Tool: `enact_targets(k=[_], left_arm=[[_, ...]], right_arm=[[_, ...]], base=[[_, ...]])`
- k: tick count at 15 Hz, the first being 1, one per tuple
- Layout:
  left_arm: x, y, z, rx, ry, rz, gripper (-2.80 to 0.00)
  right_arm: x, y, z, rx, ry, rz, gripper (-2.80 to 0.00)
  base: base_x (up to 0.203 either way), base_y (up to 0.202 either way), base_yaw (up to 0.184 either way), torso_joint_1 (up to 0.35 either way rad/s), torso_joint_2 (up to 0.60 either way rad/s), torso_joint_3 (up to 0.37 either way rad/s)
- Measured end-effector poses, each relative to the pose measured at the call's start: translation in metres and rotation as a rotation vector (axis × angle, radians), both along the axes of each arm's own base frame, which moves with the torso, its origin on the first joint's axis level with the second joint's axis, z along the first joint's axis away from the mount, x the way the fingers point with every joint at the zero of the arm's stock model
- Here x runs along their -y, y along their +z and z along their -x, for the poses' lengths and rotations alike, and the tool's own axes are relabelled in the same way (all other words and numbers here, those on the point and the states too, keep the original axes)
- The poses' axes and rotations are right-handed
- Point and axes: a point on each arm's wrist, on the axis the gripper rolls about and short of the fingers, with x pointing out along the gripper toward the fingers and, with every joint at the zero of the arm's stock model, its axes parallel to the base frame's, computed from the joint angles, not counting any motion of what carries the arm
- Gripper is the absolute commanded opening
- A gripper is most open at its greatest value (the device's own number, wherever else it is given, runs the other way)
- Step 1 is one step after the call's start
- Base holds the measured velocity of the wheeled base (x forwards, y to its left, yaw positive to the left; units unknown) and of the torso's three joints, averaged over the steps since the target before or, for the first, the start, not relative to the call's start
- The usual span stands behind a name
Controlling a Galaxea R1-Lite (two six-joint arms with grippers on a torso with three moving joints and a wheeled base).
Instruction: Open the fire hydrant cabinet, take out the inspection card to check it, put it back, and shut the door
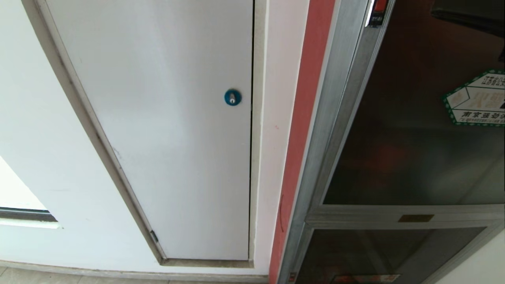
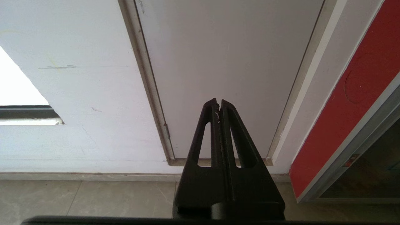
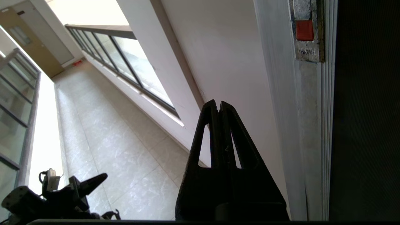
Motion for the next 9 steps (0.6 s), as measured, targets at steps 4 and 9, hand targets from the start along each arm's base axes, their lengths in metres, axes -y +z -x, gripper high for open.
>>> enact_targets(k=[4, 9], left_arm=[[0.0, 0.0, 0.0, 0.0, 0.0, 0.0, -2.8], [0.0, 0.0, 0.0, 0.0, -0.001, 0.0, -2.8]], right_arm=[[-0.006, 0.007, -0.015, 0.025, -0.03, -0.013, -2.8], [-0.011, 0.01, -0.033, 0.035, -0.069, -0.022, -2.8]], base=[[0.0, 0.0, 0.0, 0.0, 0.0, 0.0], [0.0, 0.0, 0.0, 0.0, 0.0, 0.0]])
